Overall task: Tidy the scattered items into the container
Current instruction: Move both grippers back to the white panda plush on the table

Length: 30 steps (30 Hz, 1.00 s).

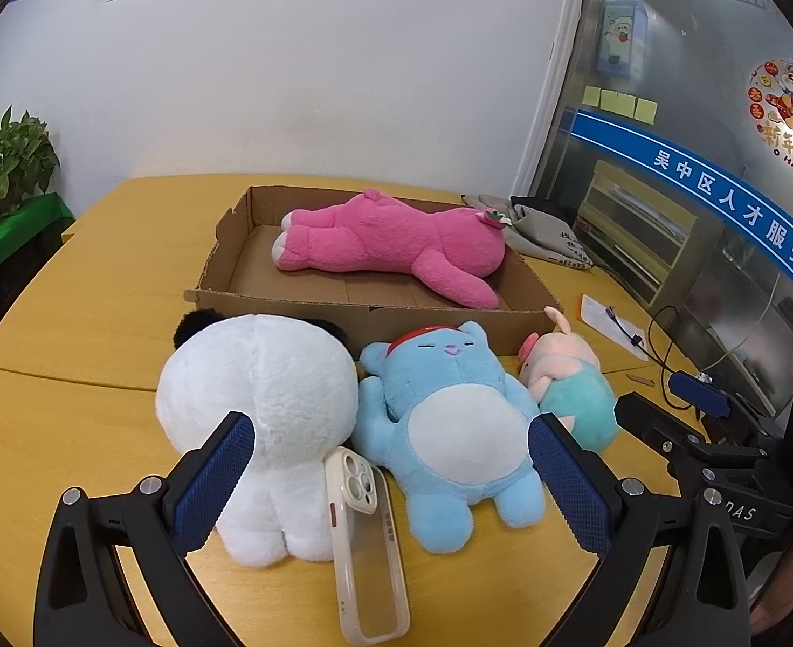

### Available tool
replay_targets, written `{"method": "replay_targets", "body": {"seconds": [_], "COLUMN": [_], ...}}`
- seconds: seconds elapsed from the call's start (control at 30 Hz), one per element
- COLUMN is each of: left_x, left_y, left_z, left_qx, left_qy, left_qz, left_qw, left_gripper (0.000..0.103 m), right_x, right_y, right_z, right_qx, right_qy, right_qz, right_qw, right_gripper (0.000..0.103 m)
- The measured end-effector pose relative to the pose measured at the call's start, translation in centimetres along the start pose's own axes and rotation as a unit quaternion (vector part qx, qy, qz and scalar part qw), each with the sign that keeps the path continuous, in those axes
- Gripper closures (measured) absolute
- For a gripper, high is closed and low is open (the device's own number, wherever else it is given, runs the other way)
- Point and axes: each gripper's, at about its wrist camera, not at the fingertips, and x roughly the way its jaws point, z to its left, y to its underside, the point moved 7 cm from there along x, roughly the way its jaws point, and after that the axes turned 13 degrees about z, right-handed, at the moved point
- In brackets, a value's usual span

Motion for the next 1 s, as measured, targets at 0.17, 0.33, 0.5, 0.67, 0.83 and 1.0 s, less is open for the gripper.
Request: {"method": "replay_targets", "body": {"seconds": [0.17,0.33,0.5,0.67,0.83,1.0], "left_x": [-0.1,-0.2,-0.3,0.0,1.0,3.3], "left_y": [-0.1,0.0,0.1,0.4,0.5,-0.1], "left_z": [-0.2,0.2,1.3,3.7,7.6,12.3], "left_qx": [0.000,-0.002,-0.012,-0.031,-0.064,-0.101], "left_qy": [0.004,0.000,0.005,0.013,0.031,0.046], "left_qz": [-0.002,-0.001,-0.001,0.009,0.028,0.052], "left_qw": [1.0000,1.0000,0.9999,0.9994,0.9971,0.9924], "left_gripper": [0.000,0.000,0.000,0.000,0.000,0.000], "right_x": [-0.2,0.1,0.7,1.8,4.1,7.6], "right_y": [-0.1,-0.1,0.0,-0.2,-0.8,-1.4], "right_z": [-0.6,-0.4,0.4,1.9,5.9,11.3], "right_qx": [0.004,0.003,-0.004,-0.020,-0.079,-0.166], "right_qy": [0.004,0.000,-0.006,-0.030,-0.067,-0.096], "right_qz": [-0.002,0.001,0.007,0.019,0.045,0.070], "right_qw": [1.000,1.000,1.000,0.999,0.994,0.979], "right_gripper": [0.000,0.000,0.000,0.000,0.000,0.000]}}
